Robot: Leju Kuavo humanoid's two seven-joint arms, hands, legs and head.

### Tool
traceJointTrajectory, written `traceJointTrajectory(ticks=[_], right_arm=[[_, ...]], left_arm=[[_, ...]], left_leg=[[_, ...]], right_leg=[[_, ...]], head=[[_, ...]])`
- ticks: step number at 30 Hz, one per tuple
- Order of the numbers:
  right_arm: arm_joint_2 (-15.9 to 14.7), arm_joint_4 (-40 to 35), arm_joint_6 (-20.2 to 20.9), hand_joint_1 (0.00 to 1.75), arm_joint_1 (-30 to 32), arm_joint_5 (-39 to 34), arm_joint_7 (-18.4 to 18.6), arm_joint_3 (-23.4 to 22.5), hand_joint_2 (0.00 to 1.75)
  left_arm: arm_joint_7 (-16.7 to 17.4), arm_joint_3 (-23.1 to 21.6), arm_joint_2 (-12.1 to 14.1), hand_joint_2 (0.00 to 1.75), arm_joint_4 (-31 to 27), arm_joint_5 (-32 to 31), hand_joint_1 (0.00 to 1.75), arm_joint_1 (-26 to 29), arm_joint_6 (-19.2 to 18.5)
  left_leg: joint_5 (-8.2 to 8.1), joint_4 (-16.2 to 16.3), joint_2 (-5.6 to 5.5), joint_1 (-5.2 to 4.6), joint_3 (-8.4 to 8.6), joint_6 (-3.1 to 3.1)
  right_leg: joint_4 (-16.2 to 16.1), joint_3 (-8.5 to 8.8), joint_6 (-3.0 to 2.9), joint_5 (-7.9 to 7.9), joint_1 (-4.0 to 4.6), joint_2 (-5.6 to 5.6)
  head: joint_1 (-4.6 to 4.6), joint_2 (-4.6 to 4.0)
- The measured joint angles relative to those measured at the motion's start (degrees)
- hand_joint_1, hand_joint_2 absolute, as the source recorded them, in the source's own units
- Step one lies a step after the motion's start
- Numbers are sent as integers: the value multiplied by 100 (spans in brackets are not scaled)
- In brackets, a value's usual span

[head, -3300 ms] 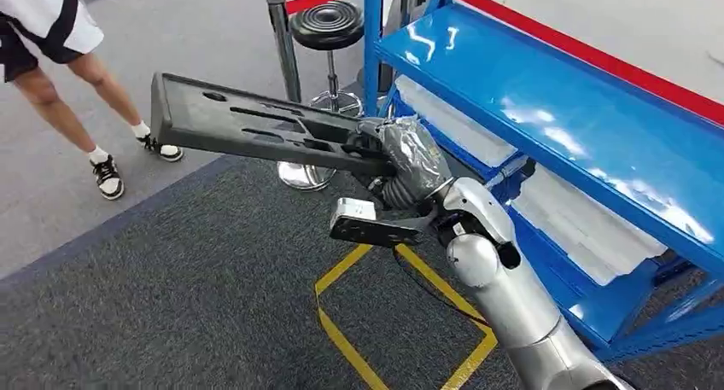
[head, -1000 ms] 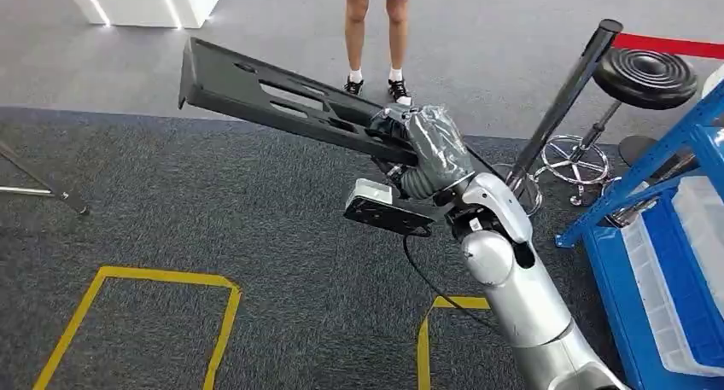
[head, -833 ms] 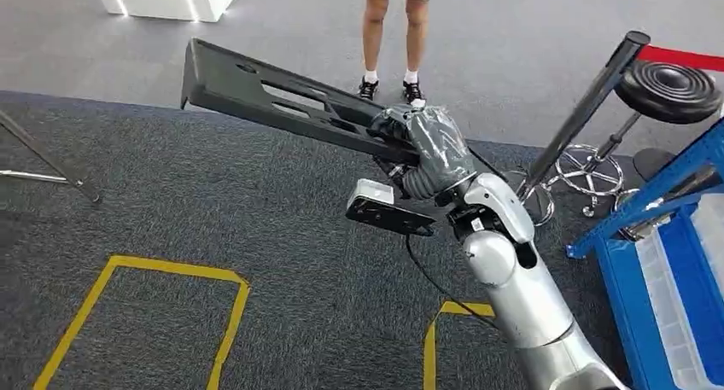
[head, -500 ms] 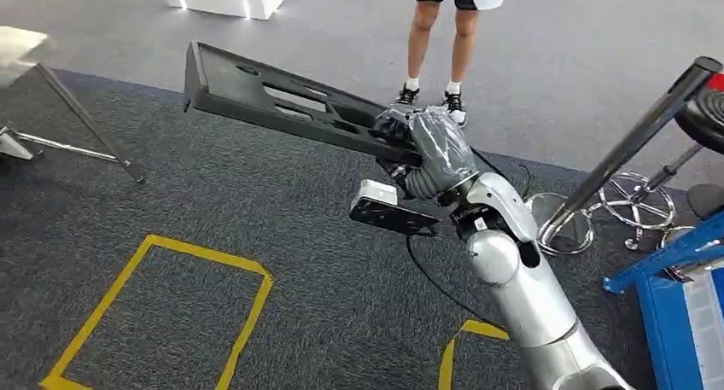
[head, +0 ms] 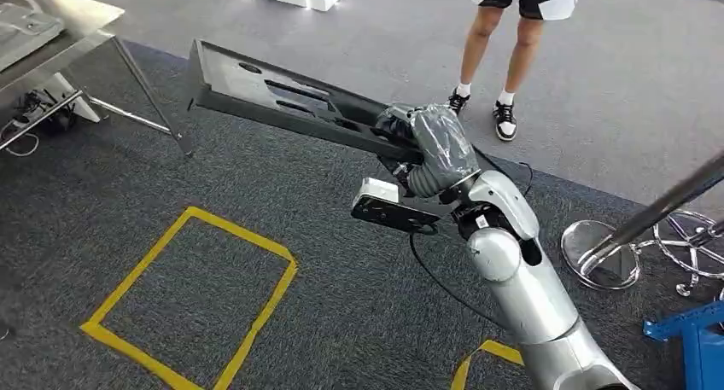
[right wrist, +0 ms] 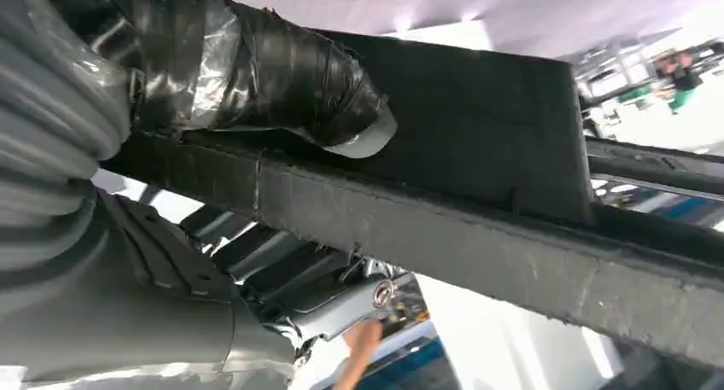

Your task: Take the parts from the cabinet and place them on the table.

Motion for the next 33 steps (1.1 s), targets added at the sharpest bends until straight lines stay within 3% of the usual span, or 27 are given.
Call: traceJointTrajectory(ticks=[3,4,5,6,8,9,10,11,12,13,14,15,18,19,20,21,23,24,25,26,28,29,30,31,33], right_arm=[[4,0,0,175,-2,2,0,-4,175],[15,-18,0,175,0,2,2,-9,175],[2,-9,0,175,-3,2,0,-13,175],[-2,-13,0,175,-24,-2,-9,-13,175],[-24,-4,2,175,-11,0,-7,-17,175],[-41,7,4,175,8,0,-4,-17,175],[-57,15,4,175,20,0,-2,-17,175],[-57,17,4,175,19,0,0,-17,175],[-57,17,4,175,15,0,0,-17,175],[-57,17,4,175,7,0,0,-17,175],[-72,20,4,175,14,0,0,-20,175],[-99,31,9,175,1,0,-2,-22,175],[-105,44,15,175,-17,2,2,-24,175],[-94,44,15,175,-31,2,2,-24,175],[-92,44,15,175,-38,0,0,-22,175],[-92,46,15,175,-48,0,0,-24,175],[-94,50,17,175,-56,0,0,-24,175],[-94,55,17,175,-51,0,0,-22,175],[-94,63,20,175,-50,0,0,-20,175],[-94,68,17,175,-53,0,0,-20,175],[-94,68,17,175,-66,0,0,-20,175],[-94,68,17,175,-71,0,0,-20,175],[-101,74,17,175,-87,0,0,-20,175],[-101,79,17,175,-90,0,0,-20,175],[-101,87,17,175,-85,0,0,-20,175]], left_arm=[[-4,0,-2,175,-31,0,0,16,-2],[-4,0,-7,175,-46,0,0,20,-2],[-4,0,-26,175,-50,0,0,25,-4],[-4,0,-26,175,-59,0,0,17,-4],[-4,0,-35,175,-81,0,0,-13,-4],[-13,0,-39,175,-85,0,0,-16,-11],[-11,0,-50,175,-87,0,0,-9,-20],[-11,0,-61,175,-92,0,0,1,-24],[-11,0,-88,175,-103,0,0,3,-24],[-11,0,-94,175,-107,0,0,3,-24],[-11,2,-96,175,-116,0,0,13,-26],[-11,2,-96,175,-131,0,0,-27,-30],[-13,2,-120,175,-162,0,0,0,-61],[-13,2,-120,175,-181,0,0,4,-63],[-13,2,-131,175,-194,0,0,6,-72],[-13,2,-133,175,-197,0,0,-1,-74],[-13,2,-136,175,-199,0,0,-10,-77],[-15,2,-140,175,-199,0,0,-13,-87],[-15,2,-142,175,-199,0,0,-8,-92],[-15,2,-144,175,-199,0,0,0,-92],[-15,2,-146,175,-205,0,0,17,-94],[-13,2,-144,175,-221,0,0,25,-96],[-13,4,-144,175,-232,0,0,21,-96],[-13,4,-146,175,-249,0,0,3,-101],[-15,4,-146,175,-269,0,0,2,-103]], left_leg=[[-30,-23,-198,-31,1,93],[15,-151,-264,69,126,144],[6,-196,-324,51,192,162],[5,-195,-343,56,218,220],[-31,-192,-473,58,241,261],[-51,-179,-560,58,249,256],[-78,-161,-658,62,272,245],[-116,-136,-735,73,301,220],[-169,-91,-814,91,340,191],[-240,-31,-887,107,366,157],[-302,21,-944,128,335,121],[-344,129,-1016,100,292,72],[-312,49,-1193,179,227,-32],[-343,60,-1188,174,217,-54],[-365,184,-840,143,203,-80],[-475,478,-604,140,38,-105],[-772,1342,-445,160,-501,-132],[-823,1684,-423,163,-750,-136],[-736,1766,-418,162,-872,-130],[-520,1586,-416,161,-848,-112],[107,658,-348,142,-478,-26],[285,196,-145,88,-300,52],[179,204,103,-11,-233,106],[135,49,79,-63,-191,142],[86,67,-49,-90,-204,167]], right_leg=[[-41,81,90,-44,-15,-181],[-26,96,136,-96,-33,-136],[135,79,140,-156,-42,199],[500,-109,132,-334,-56,419],[1378,-632,155,-661,-64,563],[1688,-865,171,-698,-68,575],[1711,-969,185,-563,-77,578],[1481,-927,196,-310,-96,584],[1046,-772,208,26,-115,603],[531,-579,234,367,-144,710],[356,-492,252,359,-177,946],[179,-399,244,281,-171,1086],[170,-391,142,206,-113,921],[110,-338,94,209,-162,859],[59,-265,57,197,-151,794],[22,-201,17,173,-136,723],[5,-114,-25,107,-97,553],[6,-74,-29,64,-86,470],[6,-25,-28,21,-76,395],[5,28,-26,-23,-63,330],[4,172,-21,-126,-36,210],[-10,222,-15,-182,-38,160],[-32,221,10,-205,-11,106],[-40,219,49,-221,-21,76],[-86,277,116,-265,-33,-53]], head=[[2,0],[0,0],[13,0],[5,0],[11,0],[18,0],[18,0],[20,0],[18,0],[20,0],[15,0],[26,0],[41,0],[35,0],[33,0],[7,0],[11,0],[11,0],[11,0],[9,0],[11,0],[15,0],[20,0],[5,0],[20,0]])
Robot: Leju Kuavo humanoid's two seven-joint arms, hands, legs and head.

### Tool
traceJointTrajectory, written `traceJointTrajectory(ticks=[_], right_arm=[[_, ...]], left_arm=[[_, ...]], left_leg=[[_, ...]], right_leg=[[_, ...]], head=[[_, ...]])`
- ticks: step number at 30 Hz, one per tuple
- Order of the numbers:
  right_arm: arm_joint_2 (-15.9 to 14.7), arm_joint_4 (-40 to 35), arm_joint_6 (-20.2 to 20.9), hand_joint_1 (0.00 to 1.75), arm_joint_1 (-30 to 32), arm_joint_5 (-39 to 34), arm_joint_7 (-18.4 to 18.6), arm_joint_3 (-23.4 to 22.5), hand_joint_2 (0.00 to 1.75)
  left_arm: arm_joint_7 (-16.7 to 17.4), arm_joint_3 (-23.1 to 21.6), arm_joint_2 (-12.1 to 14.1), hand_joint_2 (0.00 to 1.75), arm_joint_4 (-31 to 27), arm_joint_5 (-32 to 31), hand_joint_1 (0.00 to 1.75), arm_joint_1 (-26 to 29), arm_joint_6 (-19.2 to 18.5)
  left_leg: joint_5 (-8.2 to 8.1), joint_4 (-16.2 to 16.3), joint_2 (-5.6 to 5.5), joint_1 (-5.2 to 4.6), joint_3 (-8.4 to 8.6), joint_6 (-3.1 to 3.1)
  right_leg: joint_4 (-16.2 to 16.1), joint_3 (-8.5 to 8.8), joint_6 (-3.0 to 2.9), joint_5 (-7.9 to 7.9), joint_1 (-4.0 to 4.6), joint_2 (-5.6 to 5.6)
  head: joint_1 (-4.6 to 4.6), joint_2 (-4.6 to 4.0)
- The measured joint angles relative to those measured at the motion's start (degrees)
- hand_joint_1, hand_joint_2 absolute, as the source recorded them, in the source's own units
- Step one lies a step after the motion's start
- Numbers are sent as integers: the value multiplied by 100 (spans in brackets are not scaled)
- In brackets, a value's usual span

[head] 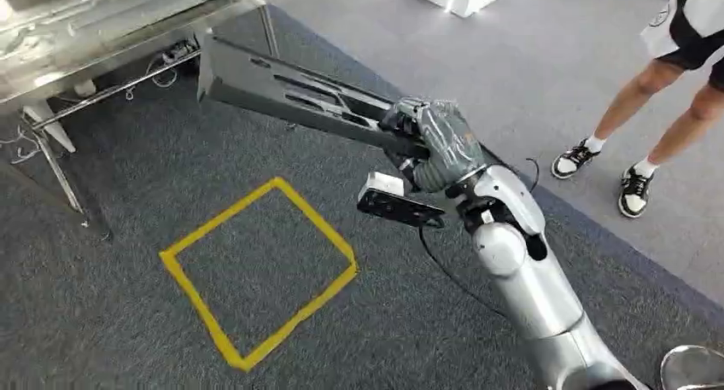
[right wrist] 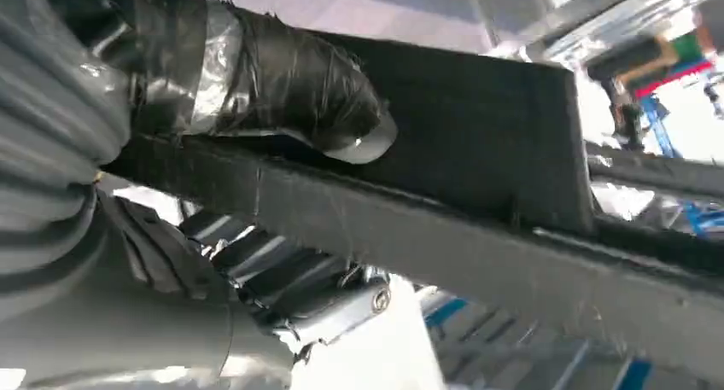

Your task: Take the parts from the cabinet and place them on the table.

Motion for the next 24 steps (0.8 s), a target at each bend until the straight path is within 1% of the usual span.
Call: traceJointTrajectory(ticks=[1,2,3,4,5,6,7,8,9,10,11,12,13,14,15,16,17,18,19,20,21,22,23,24], right_arm=[[13,-9,0,175,-14,0,0,0,175],[17,-6,-2,175,-21,2,4,-4,175],[17,-6,-4,175,-37,-2,-9,-4,175],[11,-4,-4,175,-45,-2,-9,-7,175],[-4,4,-2,175,-35,-2,-9,-9,175],[-4,15,0,175,-19,-2,-7,-9,175],[-18,29,0,175,-2,-2,-4,-9,175],[-28,44,0,175,3,-2,-2,-11,175],[-28,46,0,175,1,-2,-2,-11,175],[-28,46,0,175,-4,-2,-2,-11,175],[-31,48,0,175,-9,-2,-2,-11,175],[-65,68,0,175,-8,-2,-2,-13,175],[-61,57,0,175,-26,-2,-2,-13,175],[-59,59,0,175,-16,-2,-2,-13,175],[-50,59,0,175,-26,-2,-2,-13,175],[-50,59,0,175,-39,0,2,-22,175],[-33,55,-2,175,-49,0,2,-31,175],[-26,57,-2,175,-55,0,0,-31,175],[-26,57,-2,175,-73,0,0,-31,175],[-28,59,-2,175,-77,0,0,-33,175],[-28,70,-2,175,-76,0,0,-33,175],[-28,81,-2,175,-70,2,0,-33,175],[-28,92,-4,175,-66,11,0,-33,175],[-28,99,-7,175,-69,20,0,-33,175]], left_arm=[[2,0,-4,175,-11,0,0,-3,-2],[0,-2,-7,175,-20,0,0,13,-2],[2,-2,-18,175,-24,0,0,3,-4],[0,-2,-17,175,-29,0,0,-11,2],[0,-2,-17,175,-35,0,0,-19,-4],[0,-2,-20,175,-35,0,0,-24,-4],[0,-2,-26,175,-35,0,0,-28,-7],[0,-2,-35,175,-35,0,0,-20,-7],[0,-2,-48,175,-35,0,0,-8,-7],[0,-2,-52,175,-35,0,0,-9,-7],[0,-2,-59,175,-35,0,0,-5,-7],[0,0,-57,175,-37,0,0,-4,-7],[0,0,-57,175,-42,0,0,-17,-7],[0,0,-59,175,-42,0,0,-19,-7],[0,0,-63,175,-42,0,0,-7,-7],[0,0,-63,175,-44,0,0,5,-7],[0,0,-59,175,-61,0,0,14,-9],[0,2,-61,175,-61,0,0,19,-9],[0,0,-63,175,-61,0,0,10,-9],[0,0,-61,175,-61,0,0,-2,-13],[-2,0,-63,175,-61,0,0,-10,-24],[-7,0,-63,175,-61,0,0,-11,-26],[-7,0,-63,175,-63,0,0,-5,-39],[-9,0,-63,175,-64,0,0,4,-44]], left_leg=[[-10,-88,-84,22,81,26],[2,-168,-145,76,194,30],[-23,-201,-202,94,268,81],[-51,-204,-248,103,306,121],[-92,-204,-326,105,351,138],[-128,-201,-408,104,387,142],[-167,-186,-500,104,424,134],[-219,-164,-597,114,473,118],[-281,-127,-686,129,532,90],[-347,-88,-761,145,590,63],[-428,-37,-826,155,635,32],[-474,-12,-874,144,616,-14],[-497,40,-953,151,576,-57],[-479,1,-984,180,558,-88],[-484,-57,-1048,203,549,-125],[-499,-61,-1090,197,568,-161],[-538,-48,-989,207,603,-181],[-595,144,-657,174,532,-214],[-735,527,-488,191,307,-247],[-881,974,-414,208,24,-269],[-987,1391,-385,219,-266,-289],[-983,1665,-371,231,-505,-307],[-811,1642,-365,245,-596,-318],[-530,1356,-361,250,-538,-316]], right_leg=[[-26,104,57,-41,37,-70],[42,98,66,-88,-25,175],[344,-25,45,-195,-27,451],[773,-270,47,-344,-35,569],[1264,-584,65,-492,-42,615],[1645,-877,90,-563,-55,626],[1831,-1094,112,-507,-64,630],[1724,-1181,126,-270,-74,630],[1374,-1126,136,78,-85,641],[900,-988,148,452,-99,679],[408,-859,161,745,-128,805],[435,-835,159,611,-113,1006],[217,-719,111,530,-138,1010],[244,-718,77,536,-90,961],[246,-703,31,505,-73,914],[191,-668,-2,505,-89,873],[110,-581,-44,506,-126,811],[56,-494,-85,481,-118,756],[20,-421,-115,457,-110,694],[1,-364,-119,420,-101,630],[-1,-319,-122,374,-97,577],[1,-270,-114,325,-97,533],[1,-206,-108,271,-97,486],[1,-140,-100,219,-97,459]], head=[[-2,0],[2,0],[7,0],[11,0],[9,0],[13,0],[9,0],[13,0],[11,0],[13,0],[15,0],[16,0],[22,0],[16,0],[22,0],[29,0],[22,0],[16,0],[11,0],[15,0],[13,0],[11,0],[13,0],[11,0]])
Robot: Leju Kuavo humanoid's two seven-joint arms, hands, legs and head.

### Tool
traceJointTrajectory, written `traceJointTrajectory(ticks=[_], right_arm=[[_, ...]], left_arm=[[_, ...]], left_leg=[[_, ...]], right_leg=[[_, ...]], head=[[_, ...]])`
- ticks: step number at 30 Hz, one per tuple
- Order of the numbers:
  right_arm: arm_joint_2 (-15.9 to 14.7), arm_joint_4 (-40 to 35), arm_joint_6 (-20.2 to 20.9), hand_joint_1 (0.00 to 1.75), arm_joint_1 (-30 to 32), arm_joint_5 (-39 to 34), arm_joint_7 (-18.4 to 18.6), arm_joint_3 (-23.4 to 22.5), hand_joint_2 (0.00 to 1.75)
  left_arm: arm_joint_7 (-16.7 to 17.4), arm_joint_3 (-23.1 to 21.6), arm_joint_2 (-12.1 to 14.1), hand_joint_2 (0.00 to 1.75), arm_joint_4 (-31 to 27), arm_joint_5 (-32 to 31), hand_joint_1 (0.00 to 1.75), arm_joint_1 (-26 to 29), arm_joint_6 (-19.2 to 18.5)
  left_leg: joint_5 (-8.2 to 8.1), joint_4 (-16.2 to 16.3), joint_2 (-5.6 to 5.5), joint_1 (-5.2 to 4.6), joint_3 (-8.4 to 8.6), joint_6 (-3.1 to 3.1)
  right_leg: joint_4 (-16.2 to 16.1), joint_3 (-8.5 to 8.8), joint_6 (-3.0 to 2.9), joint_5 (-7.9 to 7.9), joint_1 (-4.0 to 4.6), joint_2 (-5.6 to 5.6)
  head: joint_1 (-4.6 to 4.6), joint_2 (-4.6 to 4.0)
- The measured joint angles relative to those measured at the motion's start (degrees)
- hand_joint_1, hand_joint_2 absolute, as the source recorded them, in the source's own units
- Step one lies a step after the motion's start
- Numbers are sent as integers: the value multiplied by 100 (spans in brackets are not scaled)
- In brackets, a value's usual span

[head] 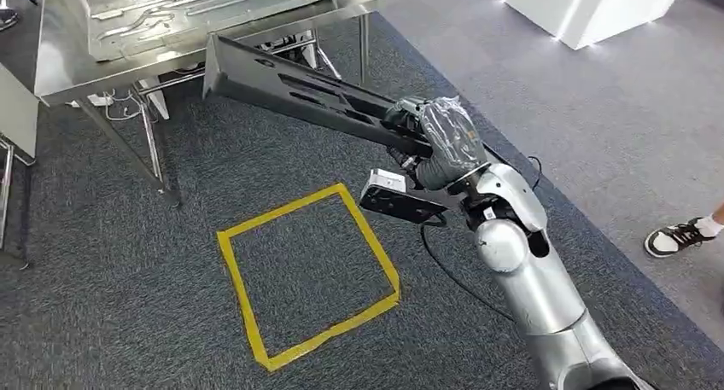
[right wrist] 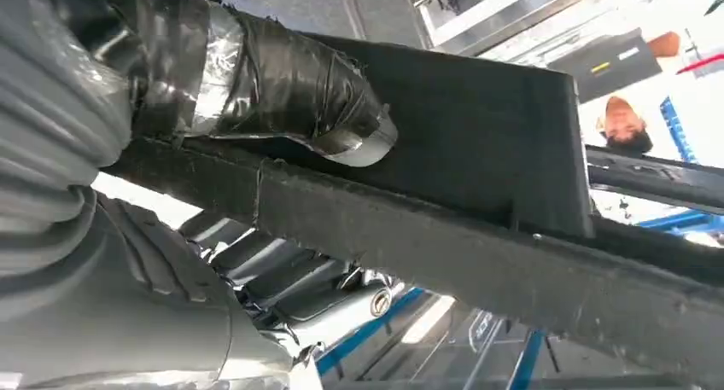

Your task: Take the parts from the cabinet and place them on the table.

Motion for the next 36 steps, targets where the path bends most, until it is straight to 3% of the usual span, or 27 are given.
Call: traceJointTrajectory(ticks=[2,3,4,5,7,8,9,10,12,13,14,15,17,18,20,22,23,24,25,27,28,29,30,32,33,34,36], right_arm=[[0,7,-7,175,-9,24,0,0,175],[-2,11,-9,175,-6,35,0,0,175],[-7,22,-15,175,-35,50,0,0,175],[-7,28,-17,175,-37,72,15,0,175],[-4,63,-17,175,-40,94,57,0,175],[2,63,-20,175,-48,96,63,-2,175],[-7,83,-20,175,-59,103,68,-7,175],[-7,92,-24,175,-86,103,66,-7,175],[-17,118,-26,175,-89,107,68,-9,175],[-22,140,-28,175,-73,116,68,-9,175],[-26,166,-28,175,-56,120,70,-9,175],[-35,184,-28,175,-53,127,81,-9,175],[-39,197,-33,175,-60,140,96,-13,175],[-46,201,-33,175,-62,140,96,-15,175],[-61,214,-40,175,-81,144,98,-11,175],[-59,214,-44,175,-81,149,101,-11,175],[-66,210,-46,175,-86,159,109,-26,175],[-66,212,-46,175,-85,173,118,-35,175],[-63,212,-52,175,-97,170,111,-35,175],[-61,214,-55,175,-105,170,111,-28,175],[-61,223,-55,175,-94,170,111,-26,175],[-61,236,-55,175,-87,170,111,-26,175],[-61,245,-55,175,-83,170,111,-24,175],[-61,245,-55,175,-87,170,111,-24,175],[-61,245,-55,175,-89,170,111,-24,175],[-61,245,-55,175,-98,170,111,-24,175],[-61,245,-55,175,-104,173,111,-24,175]], left_arm=[[-2,0,0,175,-7,0,0,39,-26],[-7,0,0,175,-9,0,0,58,-35],[-9,0,0,175,-15,0,0,50,-46],[-18,2,-4,175,-24,0,0,27,-48],[-24,0,-2,175,-35,-2,0,19,-59],[-24,0,-2,175,-57,-2,0,8,-59],[-26,0,-7,175,-61,-2,0,14,-59],[-26,0,-7,175,-66,-2,0,13,-59],[-26,0,-7,175,-72,-2,0,-5,-59],[-28,0,-9,175,-72,-2,0,-10,-59],[-28,0,-15,175,-72,-2,0,-9,-59],[-28,0,-17,175,-72,-2,0,-6,-59],[-26,0,-33,175,-72,-2,0,-5,-59],[-26,0,-37,175,-72,-2,0,13,-59],[-26,2,-48,175,-74,-2,0,-7,-57],[-26,0,-50,175,-74,-2,0,-16,-57],[-28,0,-46,175,-85,-2,0,-31,-57],[-26,0,-44,175,-96,-2,0,-14,-61],[-26,0,-46,175,-96,-2,0,-13,-61],[-26,2,-46,175,-96,-2,0,-18,-63],[-28,2,-46,175,-96,-2,0,-19,-66],[-28,2,-46,175,-96,-2,0,-13,-66],[-28,2,-44,175,-96,-2,0,-6,-66],[-26,2,-44,175,-101,-2,0,7,-66],[-26,2,-44,175,-101,-2,0,19,-66],[-26,2,-44,175,-103,-2,0,12,-66],[-28,2,-44,175,-105,-2,0,-15,-66]], left_leg=[[715,-1056,19,3,394,44],[697,-1242,38,-6,490,76],[658,-1309,53,-63,550,91],[560,-1359,53,-78,574,132],[498,-1372,29,-110,594,199],[493,-1463,16,-45,707,239],[475,-1523,-6,-50,799,263],[442,-1547,9,-52,860,317],[361,-1546,-7,-61,942,357],[314,-1542,-31,-72,991,370],[259,-1534,-67,-80,1055,369],[203,-1528,-94,-85,1131,365],[71,-1503,-124,-88,1296,347],[3,-1501,-131,-83,1290,325],[-47,-1478,-153,-111,1310,257],[-50,-1548,-147,-95,1346,211],[-96,-1557,-143,-133,1387,165],[-144,-1450,-85,-108,1381,136],[-259,-1159,-49,-96,1235,110],[-565,-236,-38,-51,659,59],[-624,143,-28,-32,374,40],[-542,265,-18,-16,210,26],[-312,112,-9,-3,191,13],[383,-829,2,8,505,15],[632,-1335,14,10,680,30],[486,-1392,12,-39,735,40],[442,-1463,6,-60,785,105]], right_leg=[[-2,162,29,-119,-3,-24],[-26,155,50,-162,-18,-37],[-9,154,99,-189,39,-25],[-17,148,126,-199,0,-28],[-91,228,203,-239,10,-59],[-114,293,247,-288,-6,-48],[48,262,248,-318,-10,38],[406,54,234,-442,-19,106],[1358,-578,237,-737,4,157],[1723,-889,242,-759,7,162],[1810,-1081,236,-607,14,162],[1608,-1100,217,-317,25,162],[651,-857,139,478,60,171],[281,-758,87,653,96,175],[147,-634,78,497,111,170],[116,-633,39,474,129,178],[49,-566,19,466,73,180],[-18,-478,-11,456,60,160],[-45,-426,-42,437,50,154],[-52,-363,-52,379,49,145],[-48,-330,-48,338,49,137],[-45,-293,-43,303,48,133],[-41,-237,-34,264,43,134],[-38,-103,-1,172,26,135],[-41,-57,26,126,21,132],[-40,-43,70,99,45,136],[-46,-45,135,68,36,141]], head=[[2,0],[7,0],[-2,0],[0,0],[4,0],[2,0],[13,0],[13,0],[15,0],[15,0],[15,0],[18,0],[17,0],[18,0],[11,0],[17,0],[20,0],[18,0],[-4,0],[-7,0],[-2,0],[-4,0],[-4,0],[-4,0],[-2,0],[-2,0],[0,0]])
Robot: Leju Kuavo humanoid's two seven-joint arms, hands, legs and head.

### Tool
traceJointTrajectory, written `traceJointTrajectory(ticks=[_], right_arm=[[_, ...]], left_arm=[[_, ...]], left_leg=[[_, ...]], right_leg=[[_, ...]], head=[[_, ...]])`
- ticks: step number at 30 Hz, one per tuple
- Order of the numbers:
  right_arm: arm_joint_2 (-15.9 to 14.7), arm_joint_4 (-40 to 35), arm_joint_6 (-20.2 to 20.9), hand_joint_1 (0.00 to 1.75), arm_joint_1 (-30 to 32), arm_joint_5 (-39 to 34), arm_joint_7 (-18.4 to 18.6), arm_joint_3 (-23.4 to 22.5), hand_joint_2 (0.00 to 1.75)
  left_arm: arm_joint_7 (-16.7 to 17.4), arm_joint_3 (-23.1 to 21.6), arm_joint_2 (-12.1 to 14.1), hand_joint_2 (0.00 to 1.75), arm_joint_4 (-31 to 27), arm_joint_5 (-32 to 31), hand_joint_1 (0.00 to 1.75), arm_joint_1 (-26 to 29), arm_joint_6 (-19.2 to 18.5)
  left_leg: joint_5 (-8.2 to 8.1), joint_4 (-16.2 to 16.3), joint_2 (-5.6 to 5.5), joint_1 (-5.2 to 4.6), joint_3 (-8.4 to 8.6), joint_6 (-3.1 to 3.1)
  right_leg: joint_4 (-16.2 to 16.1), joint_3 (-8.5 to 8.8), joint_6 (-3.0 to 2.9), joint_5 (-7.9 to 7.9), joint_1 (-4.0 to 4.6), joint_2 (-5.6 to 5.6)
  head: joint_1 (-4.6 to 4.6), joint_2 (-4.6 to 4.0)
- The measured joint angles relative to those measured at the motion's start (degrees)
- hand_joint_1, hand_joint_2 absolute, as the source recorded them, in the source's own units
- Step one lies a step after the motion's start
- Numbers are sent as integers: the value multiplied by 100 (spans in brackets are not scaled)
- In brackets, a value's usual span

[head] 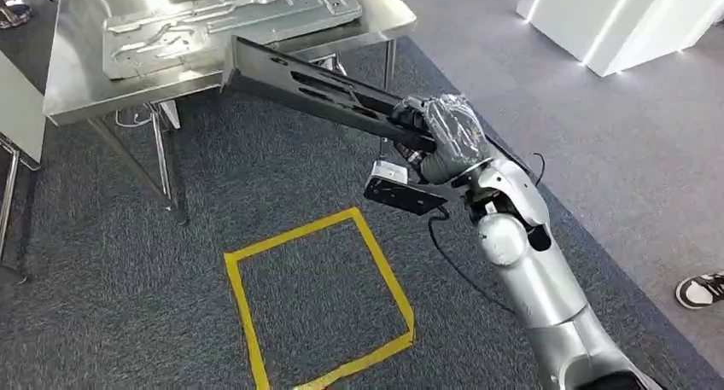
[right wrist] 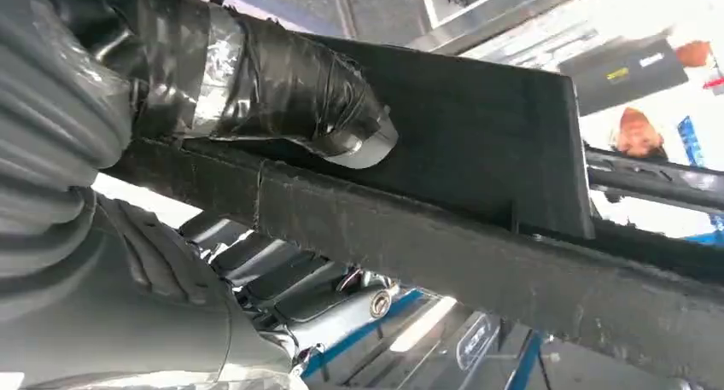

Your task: Take the parts from the cabinet and place them on the table.

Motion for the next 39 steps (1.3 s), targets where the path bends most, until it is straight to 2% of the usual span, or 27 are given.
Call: traceJointTrajectory(ticks=[2,4,7,8,9,10,12,14,16,18,19,20,22,23,24,25,26,27,28,29,32,33,34,35,37,38,39], right_arm=[[0,-4,-2,175,-10,0,0,2,175],[2,-11,-4,175,-19,7,0,0,175],[2,0,-2,175,-13,7,0,2,175],[2,9,-2,175,3,7,0,2,175],[2,13,-2,175,13,7,0,4,175],[2,17,-2,175,14,7,0,4,175],[-2,17,-2,175,5,7,0,0,175],[-2,18,-2,175,-13,7,0,2,175],[0,17,0,175,-13,7,0,11,175],[4,11,-2,175,-15,11,4,7,175],[7,11,-2,175,-21,9,0,7,175],[11,11,-4,175,-32,9,0,7,175],[11,17,-2,175,-25,9,0,9,175],[11,22,0,175,-18,9,0,11,175],[11,24,0,175,-15,9,0,15,175],[11,26,0,175,-16,9,0,15,175],[13,26,0,175,-17,9,0,15,175],[13,26,0,175,-18,9,0,15,175],[13,26,0,175,-18,9,0,15,175],[13,31,0,175,-29,9,-2,15,175],[20,31,0,175,-27,9,0,22,175],[44,15,0,175,-40,9,2,20,175],[42,17,-2,175,-45,9,2,20,175],[39,11,-4,175,-64,2,-9,18,175],[24,17,-2,175,-57,-2,-7,17,175],[22,22,-2,175,-37,0,-7,20,175],[22,28,-2,175,-22,0,-7,20,175]], left_arm=[[0,0,0,175,0,0,0,2,0],[0,0,-2,175,0,0,0,13,0],[0,0,-2,175,0,0,0,3,-2],[-2,0,-2,175,0,0,0,2,-2],[0,0,-2,175,0,0,0,3,-2],[0,0,-2,175,0,0,0,6,-2],[0,0,-4,175,0,0,0,7,-2],[-2,2,-4,175,0,0,0,2,-2],[-4,2,0,175,0,0,0,-11,-2],[-4,2,4,175,-7,0,0,-13,-2],[-4,2,4,175,-7,0,0,-8,-7],[-4,2,4,175,-7,0,0,-9,-7],[-7,4,4,175,-7,0,0,-10,-9],[-7,4,4,175,-7,0,0,-2,-9],[-7,4,4,175,-7,0,0,8,-9],[-7,4,4,175,-7,0,0,14,-9],[-7,4,4,175,-7,0,0,21,-9],[-7,4,4,175,-9,0,0,26,-9],[-7,4,7,175,-9,0,0,30,-9],[-7,4,20,175,-15,0,0,11,-9],[-7,4,20,175,-15,0,0,8,-11],[-7,4,20,175,-15,0,0,8,-11],[-7,4,17,175,-15,0,0,12,-11],[-7,4,17,175,-17,0,0,7,-11],[-7,4,15,175,-17,0,0,-12,-11],[-9,4,11,175,-18,0,0,-18,-18],[-9,4,11,175,-17,0,0,-17,-18]], left_leg=[[-32,-35,-11,-3,46,80],[-47,-111,-18,25,171,167],[-129,-102,-20,-2,228,241],[-166,-94,-26,-12,257,248],[-206,-83,-42,-17,306,242],[-251,-72,-62,-19,364,234],[-367,-45,-91,-20,498,195],[-443,-12,-106,-49,487,113],[-451,-83,-115,-34,483,69],[-519,-66,-109,-37,562,2],[-586,136,-66,-37,492,-34],[-715,451,-54,-25,311,-53],[-1029,1412,-37,5,-309,-92],[-1033,1691,-24,10,-545,-100],[-891,1683,-15,10,-636,-99],[-631,1430,-5,10,-598,-88],[-278,959,27,6,-437,-55],[66,396,128,-8,-221,-1],[135,66,385,-67,-88,76],[66,10,482,-144,-45,124],[16,11,283,-155,-60,174],[40,-94,205,-60,52,205],[39,-137,138,-61,110,207],[19,-143,92,-49,145,246],[-36,-142,-18,-40,187,292],[-67,-139,-108,-40,212,293],[-104,-129,-200,-38,253,281]], right_leg=[[-40,67,86,-41,4,-26],[271,-37,99,-180,-16,-4],[1610,-859,113,-646,-5,21],[1830,-1057,109,-620,-5,21],[1743,-1099,100,-433,-3,21],[1437,-1015,82,-150,-2,21],[421,-646,25,518,8,22],[125,-478,-10,354,49,38],[170,-470,-55,319,55,33],[69,-374,-109,310,-3,5],[40,-315,-153,281,-1,-17],[30,-283,-180,262,0,-45],[32,-214,-197,184,14,-121],[34,-176,-202,144,22,-160],[35,-128,-200,105,27,-196],[34,-70,-199,61,32,-236],[34,4,-195,12,44,-283],[32,83,-186,-44,53,-330],[16,107,-171,-91,56,-372],[31,124,-119,-126,104,-401],[-43,206,-32,-186,91,-569],[-37,259,17,-236,100,-554],[83,244,35,-270,70,-266],[423,68,36,-419,54,-80],[1329,-501,70,-736,29,16],[1699,-786,94,-796,13,20],[1806,-950,112,-702,-6,20]], head=[[-2,0],[7,0],[7,0],[7,0],[7,0],[7,0],[7,0],[15,0],[11,0],[7,0],[0,0],[-4,0],[0,0],[-2,0],[0,0],[-2,0],[0,0],[0,0],[4,0],[-4,0],[2,0],[0,0],[9,0],[2,0],[4,0],[7,0],[4,0]])
